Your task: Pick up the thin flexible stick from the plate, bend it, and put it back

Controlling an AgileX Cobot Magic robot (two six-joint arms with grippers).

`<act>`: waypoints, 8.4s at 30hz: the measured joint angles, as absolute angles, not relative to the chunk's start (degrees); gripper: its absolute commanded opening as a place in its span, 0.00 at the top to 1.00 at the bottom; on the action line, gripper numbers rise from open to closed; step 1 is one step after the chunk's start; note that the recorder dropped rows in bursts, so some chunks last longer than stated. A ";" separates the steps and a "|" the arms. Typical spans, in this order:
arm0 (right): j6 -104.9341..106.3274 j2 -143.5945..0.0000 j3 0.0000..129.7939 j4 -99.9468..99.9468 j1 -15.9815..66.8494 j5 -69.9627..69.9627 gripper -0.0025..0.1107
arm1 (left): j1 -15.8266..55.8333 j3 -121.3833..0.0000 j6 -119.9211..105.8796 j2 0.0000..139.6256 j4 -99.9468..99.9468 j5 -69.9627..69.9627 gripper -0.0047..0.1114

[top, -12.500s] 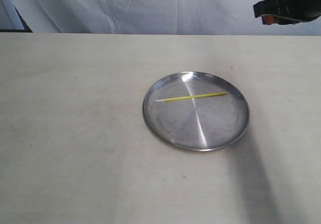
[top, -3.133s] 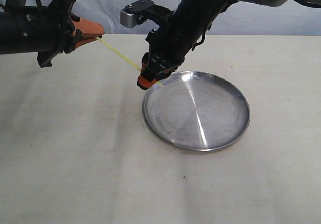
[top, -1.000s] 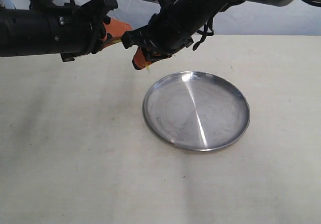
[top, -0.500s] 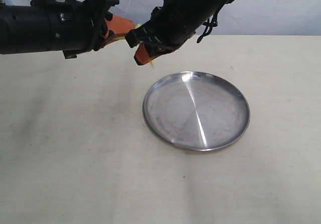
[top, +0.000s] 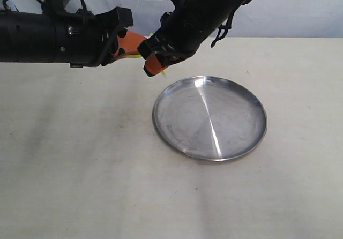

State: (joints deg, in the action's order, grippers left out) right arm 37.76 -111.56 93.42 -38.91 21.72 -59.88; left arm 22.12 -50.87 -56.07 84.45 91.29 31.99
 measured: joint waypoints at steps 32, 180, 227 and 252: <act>39.77 -109.05 93.92 -44.27 21.38 -61.25 0.98 | 22.26 -50.56 -53.73 85.00 73.40 28.11 0.96; 27.74 -109.04 71.78 -86.01 17.26 -23.74 0.98 | 25.65 -50.47 -61.47 85.22 38.34 28.03 0.47; 19.06 -110.60 71.78 -43.75 5.46 -49.35 0.54 | 24.18 -50.47 -52.81 85.22 34.57 23.28 0.48; 9.57 -106.65 71.78 -13.39 5.46 -43.83 0.70 | 24.18 -50.47 -52.70 85.22 35.14 22.31 0.62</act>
